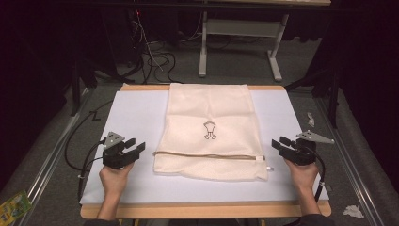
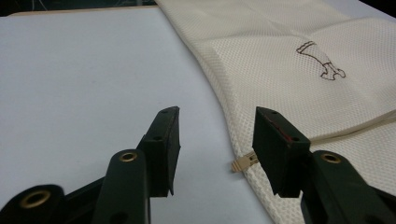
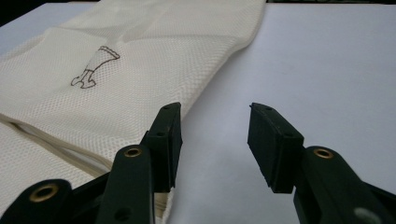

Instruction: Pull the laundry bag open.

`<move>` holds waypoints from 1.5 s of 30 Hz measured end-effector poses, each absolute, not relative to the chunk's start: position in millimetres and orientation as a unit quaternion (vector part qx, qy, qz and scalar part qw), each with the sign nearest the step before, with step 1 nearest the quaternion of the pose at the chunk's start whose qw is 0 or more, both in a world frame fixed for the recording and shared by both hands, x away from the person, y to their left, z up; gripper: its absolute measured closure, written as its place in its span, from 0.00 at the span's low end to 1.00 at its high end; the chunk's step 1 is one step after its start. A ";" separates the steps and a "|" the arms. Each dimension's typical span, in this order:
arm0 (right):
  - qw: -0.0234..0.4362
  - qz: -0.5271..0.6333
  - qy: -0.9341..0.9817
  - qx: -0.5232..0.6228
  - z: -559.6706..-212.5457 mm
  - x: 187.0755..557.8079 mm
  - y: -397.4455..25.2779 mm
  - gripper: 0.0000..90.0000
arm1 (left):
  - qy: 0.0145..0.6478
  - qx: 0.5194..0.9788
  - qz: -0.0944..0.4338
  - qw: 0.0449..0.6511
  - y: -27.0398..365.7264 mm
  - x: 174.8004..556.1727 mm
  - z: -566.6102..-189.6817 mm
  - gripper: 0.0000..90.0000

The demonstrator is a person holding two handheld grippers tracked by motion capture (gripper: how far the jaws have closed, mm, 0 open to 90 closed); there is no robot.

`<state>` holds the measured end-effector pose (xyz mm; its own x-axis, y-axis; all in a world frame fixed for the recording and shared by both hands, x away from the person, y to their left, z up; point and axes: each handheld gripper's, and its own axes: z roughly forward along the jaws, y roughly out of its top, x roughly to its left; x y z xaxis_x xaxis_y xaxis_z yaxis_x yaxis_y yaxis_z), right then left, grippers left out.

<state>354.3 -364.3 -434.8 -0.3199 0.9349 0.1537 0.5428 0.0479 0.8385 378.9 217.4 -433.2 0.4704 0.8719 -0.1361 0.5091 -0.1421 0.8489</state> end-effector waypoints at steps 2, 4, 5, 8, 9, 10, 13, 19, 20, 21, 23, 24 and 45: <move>0.231 0.433 0.683 0.540 -435.2 352.8 -369.7 0.62 | 0.475 0.727 0.203 0.451 219.3 378.7 -433.3 0.57; 0.234 0.436 0.677 0.545 -435.3 349.9 -374.9 0.62 | 0.476 0.725 0.206 0.453 221.1 378.1 -433.1 0.57; 0.236 0.437 0.676 0.545 -435.5 349.3 -376.5 0.62 | 0.476 0.724 0.206 0.454 221.8 378.1 -432.9 0.57; 0.237 0.440 0.671 0.548 -436.1 347.3 -380.9 0.62 | 0.480 0.719 0.207 0.458 223.9 378.4 -433.0 0.56; 0.237 0.441 0.669 0.550 -436.4 346.4 -382.1 0.63 | 0.480 0.719 0.207 0.457 224.3 378.7 -433.1 0.56; 0.238 0.442 0.669 0.549 -437.0 346.1 -383.6 0.63 | 0.481 0.719 0.207 0.457 224.5 379.0 -433.3 0.56; 0.236 0.443 0.662 0.556 -438.4 344.3 -387.6 0.63 | 0.481 0.719 0.208 0.456 224.8 380.2 -434.0 0.55; 0.238 0.444 0.654 0.564 -443.3 342.3 -396.0 0.63 | 0.485 0.717 0.209 0.455 226.7 382.2 -436.1 0.55; 0.237 0.444 0.652 0.566 -443.9 341.8 -397.3 0.63 | 0.487 0.716 0.208 0.455 227.2 382.6 -436.7 0.55; 0.235 0.443 0.651 0.570 -444.6 341.6 -398.5 0.63 | 0.488 0.715 0.207 0.455 227.8 383.3 -437.3 0.55; 0.236 0.441 0.650 0.572 -446.1 341.5 -400.6 0.63 | 0.491 0.715 0.207 0.452 228.9 384.3 -438.5 0.55; 0.235 0.440 0.650 0.574 -446.9 341.6 -401.7 0.63 | 0.492 0.714 0.208 0.453 229.4 384.7 -439.0 0.55; 0.234 0.419 0.642 0.598 -462.0 345.8 -411.5 0.63 | 0.509 0.715 0.208 0.432 229.8 398.6 -451.8 0.54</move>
<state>345.8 -411.5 -462.0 -0.1757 0.9641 0.1993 0.5718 -0.0649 0.8178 398.6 229.8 -451.8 0.3946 0.9078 -0.1424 0.5481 -0.1081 0.8294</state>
